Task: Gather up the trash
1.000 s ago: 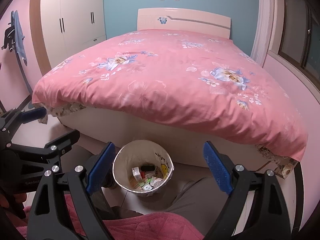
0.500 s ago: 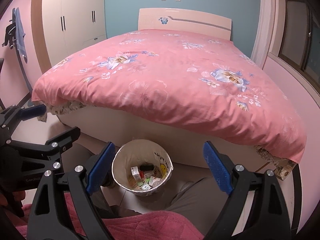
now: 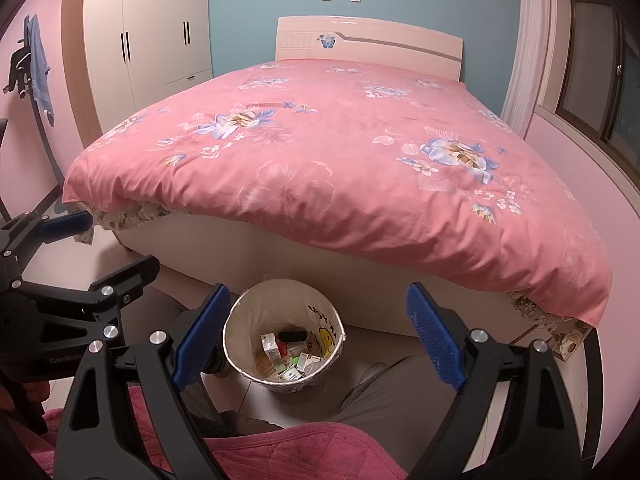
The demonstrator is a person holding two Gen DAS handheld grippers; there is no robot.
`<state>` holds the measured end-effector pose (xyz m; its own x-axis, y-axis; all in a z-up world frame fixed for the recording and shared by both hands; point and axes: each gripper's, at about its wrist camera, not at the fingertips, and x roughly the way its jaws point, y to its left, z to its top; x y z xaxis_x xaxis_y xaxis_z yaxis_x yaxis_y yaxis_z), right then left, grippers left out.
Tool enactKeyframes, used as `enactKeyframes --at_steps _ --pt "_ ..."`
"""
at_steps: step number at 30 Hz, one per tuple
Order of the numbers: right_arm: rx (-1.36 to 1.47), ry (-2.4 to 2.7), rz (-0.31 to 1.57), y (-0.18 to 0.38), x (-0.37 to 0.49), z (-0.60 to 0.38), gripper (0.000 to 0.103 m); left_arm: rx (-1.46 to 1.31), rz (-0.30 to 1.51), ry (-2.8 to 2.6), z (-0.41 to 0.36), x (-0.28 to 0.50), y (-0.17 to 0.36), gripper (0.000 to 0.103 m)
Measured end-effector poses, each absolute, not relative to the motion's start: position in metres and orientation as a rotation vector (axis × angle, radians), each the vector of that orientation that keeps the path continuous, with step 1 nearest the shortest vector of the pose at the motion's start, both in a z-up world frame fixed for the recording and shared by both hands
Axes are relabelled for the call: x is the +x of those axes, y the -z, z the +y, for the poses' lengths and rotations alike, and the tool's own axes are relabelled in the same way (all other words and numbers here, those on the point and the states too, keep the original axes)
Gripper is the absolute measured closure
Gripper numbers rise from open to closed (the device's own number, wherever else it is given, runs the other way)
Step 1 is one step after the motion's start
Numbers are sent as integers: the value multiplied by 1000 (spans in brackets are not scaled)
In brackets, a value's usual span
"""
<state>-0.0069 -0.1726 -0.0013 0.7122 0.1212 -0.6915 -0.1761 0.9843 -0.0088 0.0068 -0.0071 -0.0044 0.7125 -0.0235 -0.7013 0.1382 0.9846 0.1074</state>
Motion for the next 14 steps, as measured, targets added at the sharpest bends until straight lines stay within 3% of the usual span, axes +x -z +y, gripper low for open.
enactKeyframes --at_steps 14 --pt "-76 -165 761 1 -7 -171 15 149 782 77 -9 6 4 6"
